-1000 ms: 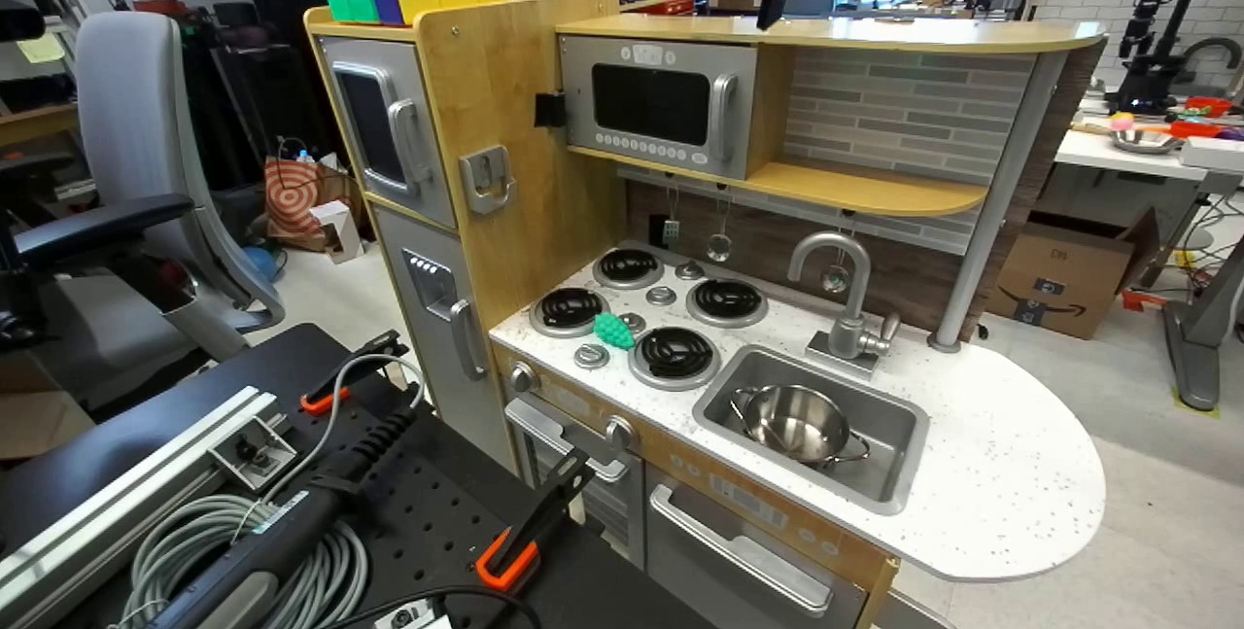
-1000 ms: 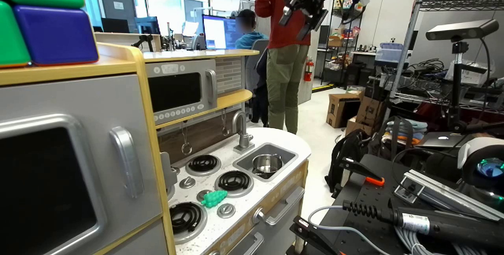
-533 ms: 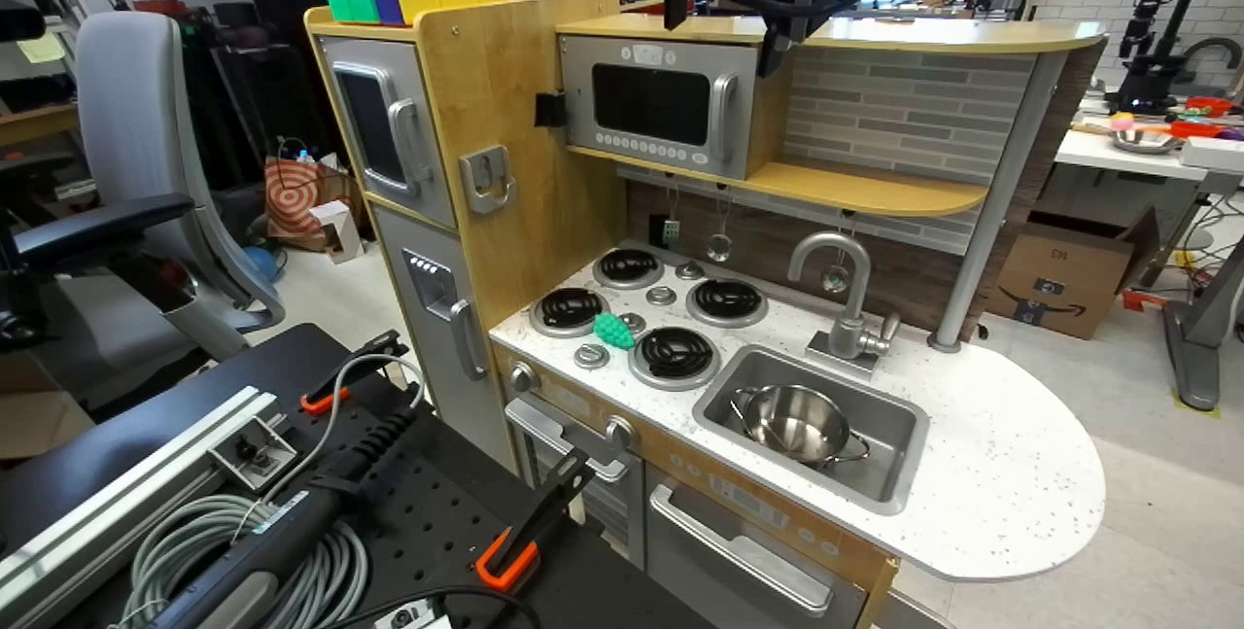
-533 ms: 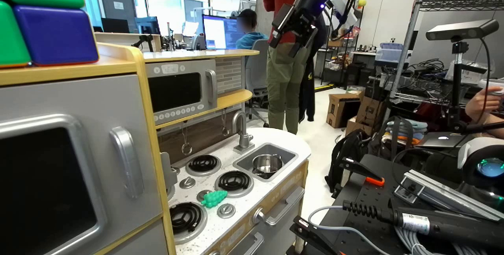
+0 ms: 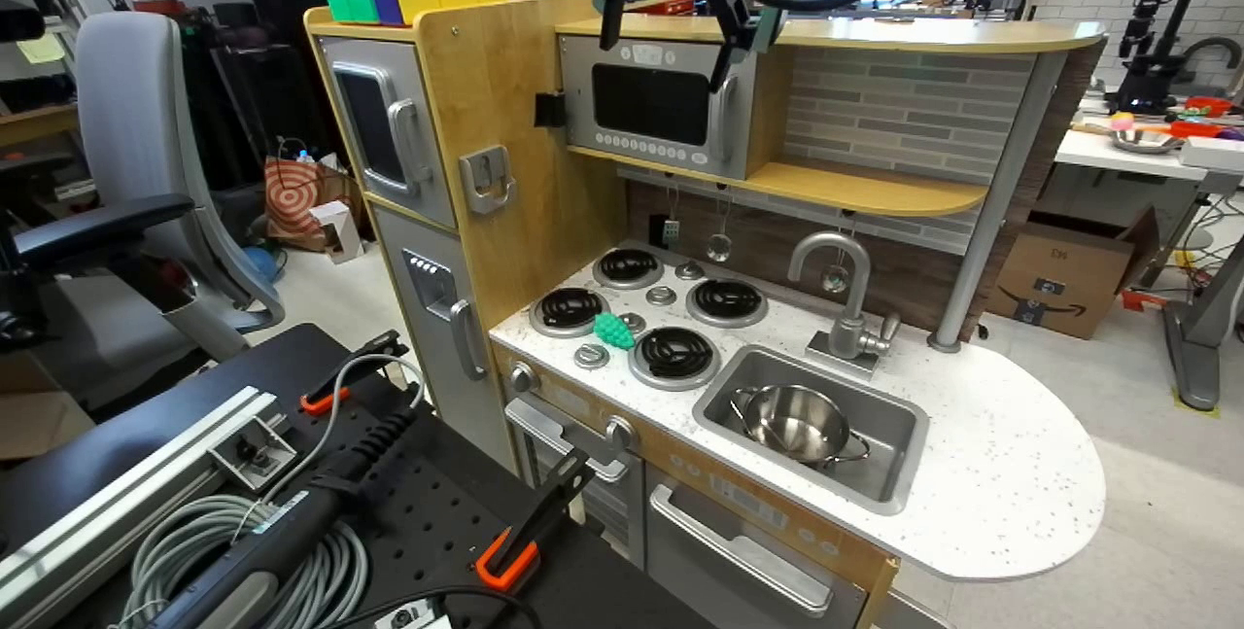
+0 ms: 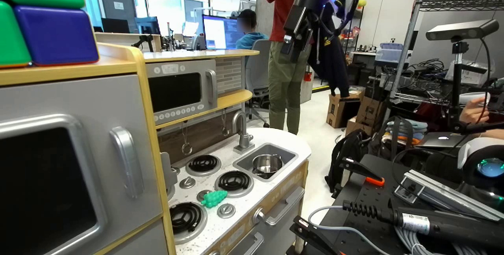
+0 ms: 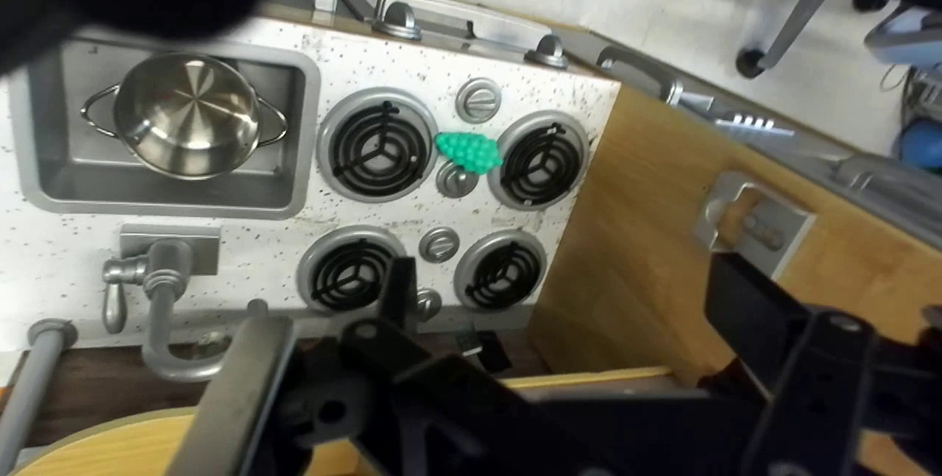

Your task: Pick the green object on the stove and put it in the pot in the sink

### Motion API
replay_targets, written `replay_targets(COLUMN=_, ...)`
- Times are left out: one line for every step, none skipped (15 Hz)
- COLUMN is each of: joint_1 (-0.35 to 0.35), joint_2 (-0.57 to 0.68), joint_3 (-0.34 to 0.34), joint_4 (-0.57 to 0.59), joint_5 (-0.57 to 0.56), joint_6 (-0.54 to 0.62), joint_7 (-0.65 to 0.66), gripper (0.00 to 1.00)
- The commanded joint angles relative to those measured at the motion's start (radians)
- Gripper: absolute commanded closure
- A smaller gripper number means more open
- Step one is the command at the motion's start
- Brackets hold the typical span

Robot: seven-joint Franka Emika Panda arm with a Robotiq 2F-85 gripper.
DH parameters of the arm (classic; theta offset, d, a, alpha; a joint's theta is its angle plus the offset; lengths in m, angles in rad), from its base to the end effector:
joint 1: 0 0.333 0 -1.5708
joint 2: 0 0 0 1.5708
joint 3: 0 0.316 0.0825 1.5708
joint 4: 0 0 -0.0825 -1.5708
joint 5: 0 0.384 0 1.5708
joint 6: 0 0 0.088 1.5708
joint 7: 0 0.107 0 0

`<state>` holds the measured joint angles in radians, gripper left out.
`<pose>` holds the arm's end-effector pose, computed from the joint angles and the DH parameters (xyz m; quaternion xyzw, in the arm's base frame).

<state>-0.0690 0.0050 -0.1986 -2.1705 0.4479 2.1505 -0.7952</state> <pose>0.5202 -0.1240 0.3924 -0.9736 -0.1346 -0.0827 0.1646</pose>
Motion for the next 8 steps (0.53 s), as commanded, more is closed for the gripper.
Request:
replay_targets(joint_1=-0.020, joint_2=0.084, joint_3=0.036, joint_4=0.106, joint_5=-0.082, joint_6=-0.175, joint_7=-0.021, gripper=0.00)
replay_targets(joint_1=-0.016, joint_2=0.088, joint_3=0.043, joint_4=0.112, joint_5=-0.136, joint_6=-0.202, joint_7=0.087, gripper=0.00)
replay_targets(joint_1=-0.026, joint_2=0.042, joint_3=0.044, joint_4=0.050, joint_5=-0.069, joint_6=-0.126, joint_7=0.007, gripper=0.00)
replay_targets(joint_1=-0.026, joint_2=0.057, joint_3=0.052, joint_4=0.063, joint_5=-0.095, joint_6=-0.148, joint_7=0.041, gripper=0.00)
replay_targets(joint_1=-0.027, joint_2=0.068, joint_3=0.057, joint_4=0.071, joint_5=-0.108, joint_6=-0.156, joint_7=0.059, gripper=0.00)
replay_targets(joint_1=-0.027, joint_2=0.074, joint_3=0.060, joint_4=0.076, joint_5=-0.111, joint_6=-0.158, joint_7=0.065, gripper=0.00)
replay_targets(joint_1=-0.027, joint_2=0.078, joint_3=0.060, joint_4=0.079, joint_5=-0.112, joint_6=-0.158, joint_7=0.067, gripper=0.00)
replay_targets(joint_1=-0.017, joint_2=0.075, joint_3=0.064, joint_4=0.069, joint_5=-0.190, joint_6=-0.103, joint_7=0.037, gripper=0.00)
